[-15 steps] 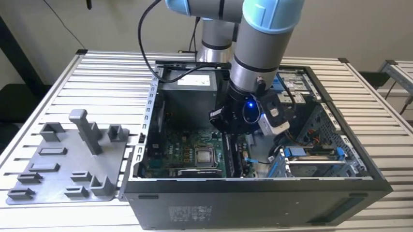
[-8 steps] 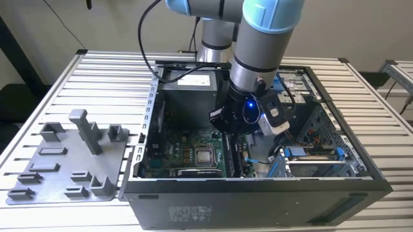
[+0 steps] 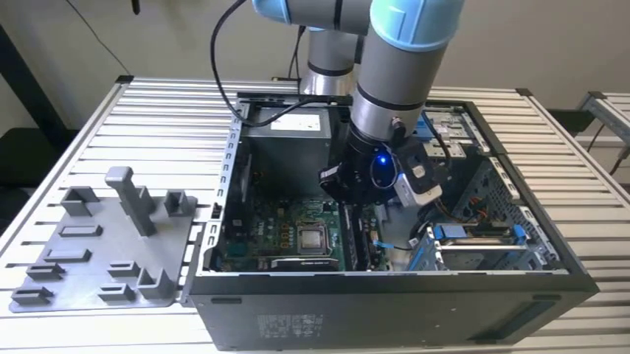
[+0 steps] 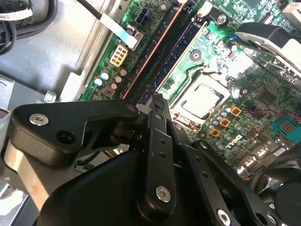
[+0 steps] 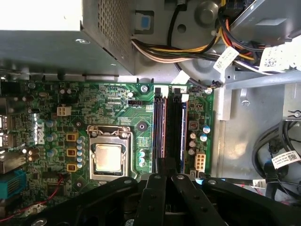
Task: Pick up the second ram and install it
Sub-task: 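Press down the second ram until it locks into place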
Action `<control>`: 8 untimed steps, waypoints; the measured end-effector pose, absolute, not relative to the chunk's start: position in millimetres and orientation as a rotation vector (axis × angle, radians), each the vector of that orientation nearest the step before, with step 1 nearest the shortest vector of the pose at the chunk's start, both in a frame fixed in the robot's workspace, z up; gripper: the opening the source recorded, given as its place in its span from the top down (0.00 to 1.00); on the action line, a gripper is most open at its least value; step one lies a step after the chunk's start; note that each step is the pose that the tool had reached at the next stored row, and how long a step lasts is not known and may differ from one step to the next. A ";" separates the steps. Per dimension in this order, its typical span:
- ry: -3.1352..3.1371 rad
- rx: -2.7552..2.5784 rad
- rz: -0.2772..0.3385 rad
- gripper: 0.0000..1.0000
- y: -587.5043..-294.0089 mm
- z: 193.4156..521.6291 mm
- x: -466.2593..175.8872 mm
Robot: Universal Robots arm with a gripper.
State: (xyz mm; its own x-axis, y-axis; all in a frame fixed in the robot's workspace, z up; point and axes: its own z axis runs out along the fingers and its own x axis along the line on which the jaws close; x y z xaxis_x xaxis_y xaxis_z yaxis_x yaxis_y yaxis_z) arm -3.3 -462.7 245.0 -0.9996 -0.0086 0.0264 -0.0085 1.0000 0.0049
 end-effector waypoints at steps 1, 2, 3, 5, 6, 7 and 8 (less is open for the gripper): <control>-3.115 0.023 -0.007 0.89 -462.7 245.0 -3.7; -3.115 0.040 -0.007 0.89 -462.7 244.8 -4.2; -3.115 0.064 -0.007 0.89 -462.7 244.6 -4.4; -3.113 0.115 -0.006 0.89 -462.7 244.2 -4.6; -3.112 0.141 -0.006 0.89 -462.7 243.9 -4.7; -3.111 0.166 -0.006 0.89 -462.6 243.2 -4.8; -3.109 0.192 -0.006 0.89 -462.7 242.4 -5.0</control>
State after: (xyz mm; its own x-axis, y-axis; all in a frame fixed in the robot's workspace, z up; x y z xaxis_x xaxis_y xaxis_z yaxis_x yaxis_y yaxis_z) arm -5.0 -462.7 242.4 -0.9921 -0.1230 0.0261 -0.1229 0.9924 0.0055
